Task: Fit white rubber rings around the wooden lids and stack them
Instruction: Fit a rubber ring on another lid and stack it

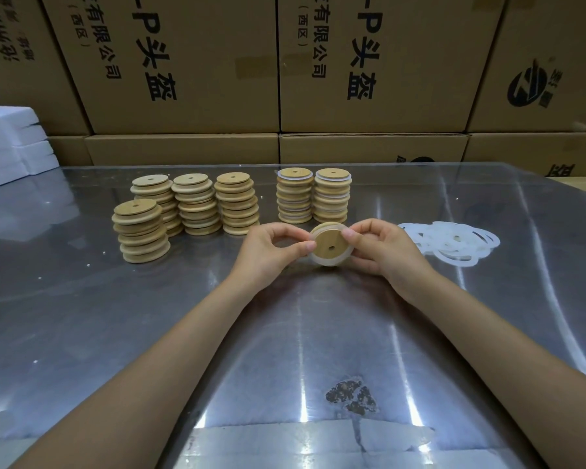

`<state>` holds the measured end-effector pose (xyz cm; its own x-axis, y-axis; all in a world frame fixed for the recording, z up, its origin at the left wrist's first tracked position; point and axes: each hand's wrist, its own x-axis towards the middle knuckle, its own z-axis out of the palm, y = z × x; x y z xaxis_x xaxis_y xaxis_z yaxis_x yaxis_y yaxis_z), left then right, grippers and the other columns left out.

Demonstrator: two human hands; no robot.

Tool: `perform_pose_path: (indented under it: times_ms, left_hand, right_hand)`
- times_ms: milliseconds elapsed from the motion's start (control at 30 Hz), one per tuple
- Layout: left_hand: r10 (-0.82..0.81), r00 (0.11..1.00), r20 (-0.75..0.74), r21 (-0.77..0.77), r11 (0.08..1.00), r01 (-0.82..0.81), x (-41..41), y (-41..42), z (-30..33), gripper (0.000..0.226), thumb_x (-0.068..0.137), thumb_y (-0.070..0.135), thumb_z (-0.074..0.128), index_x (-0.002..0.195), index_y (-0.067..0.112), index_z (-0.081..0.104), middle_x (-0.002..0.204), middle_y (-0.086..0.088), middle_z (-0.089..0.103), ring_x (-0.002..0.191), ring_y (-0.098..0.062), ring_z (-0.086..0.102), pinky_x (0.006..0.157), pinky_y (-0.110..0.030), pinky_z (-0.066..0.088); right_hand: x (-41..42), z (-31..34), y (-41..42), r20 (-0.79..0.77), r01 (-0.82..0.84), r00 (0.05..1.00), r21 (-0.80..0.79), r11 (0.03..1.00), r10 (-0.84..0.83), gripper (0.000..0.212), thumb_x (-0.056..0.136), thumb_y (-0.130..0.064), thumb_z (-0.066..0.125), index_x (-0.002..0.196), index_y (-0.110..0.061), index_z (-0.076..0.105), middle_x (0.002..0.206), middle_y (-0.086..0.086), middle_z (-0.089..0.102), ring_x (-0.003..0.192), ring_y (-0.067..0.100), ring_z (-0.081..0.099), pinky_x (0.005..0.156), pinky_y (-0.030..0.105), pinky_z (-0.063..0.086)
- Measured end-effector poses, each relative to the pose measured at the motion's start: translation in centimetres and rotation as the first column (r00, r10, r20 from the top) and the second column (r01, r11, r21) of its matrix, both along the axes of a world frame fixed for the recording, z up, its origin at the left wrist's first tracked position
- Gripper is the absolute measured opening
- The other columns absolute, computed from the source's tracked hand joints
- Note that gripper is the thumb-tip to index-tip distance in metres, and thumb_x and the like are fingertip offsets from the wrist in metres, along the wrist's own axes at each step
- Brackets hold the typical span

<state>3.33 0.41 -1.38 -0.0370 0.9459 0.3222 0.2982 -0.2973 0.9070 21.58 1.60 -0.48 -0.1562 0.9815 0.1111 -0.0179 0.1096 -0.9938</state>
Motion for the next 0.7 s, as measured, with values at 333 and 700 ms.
perform_pose_path:
  times_ms: [333,700]
  left_hand:
    - [-0.068,0.952,-0.298,0.015,0.997,0.076,0.07,0.34,-0.44,0.031,0.073,0.016,0.081,0.102,0.019,0.069,0.093,0.002,0.072,0.085,-0.009,0.068,0.083,-0.030,0.055]
    - [-0.129,0.984,0.119,-0.112,0.983,0.142,0.56,-0.29,-0.06,0.023,0.077,0.001,0.074,0.098,0.005,0.069,0.089,-0.007,0.070,0.077,-0.008,0.065,0.071,-0.017,0.053]
  right_hand:
    - [-0.04,-0.23,0.10,0.105,0.038,0.993,0.113,0.993,-0.050,0.007,0.082,-0.015,0.072,0.080,-0.015,0.065,0.085,0.007,0.072,0.076,0.008,0.067,0.075,0.023,0.056]
    - [-0.23,0.10,-0.13,-0.074,0.005,0.997,0.082,0.997,0.001,0.005,0.087,-0.013,0.066,0.082,-0.013,0.065,0.076,-0.004,0.073,0.077,0.007,0.069,0.070,0.018,0.056]
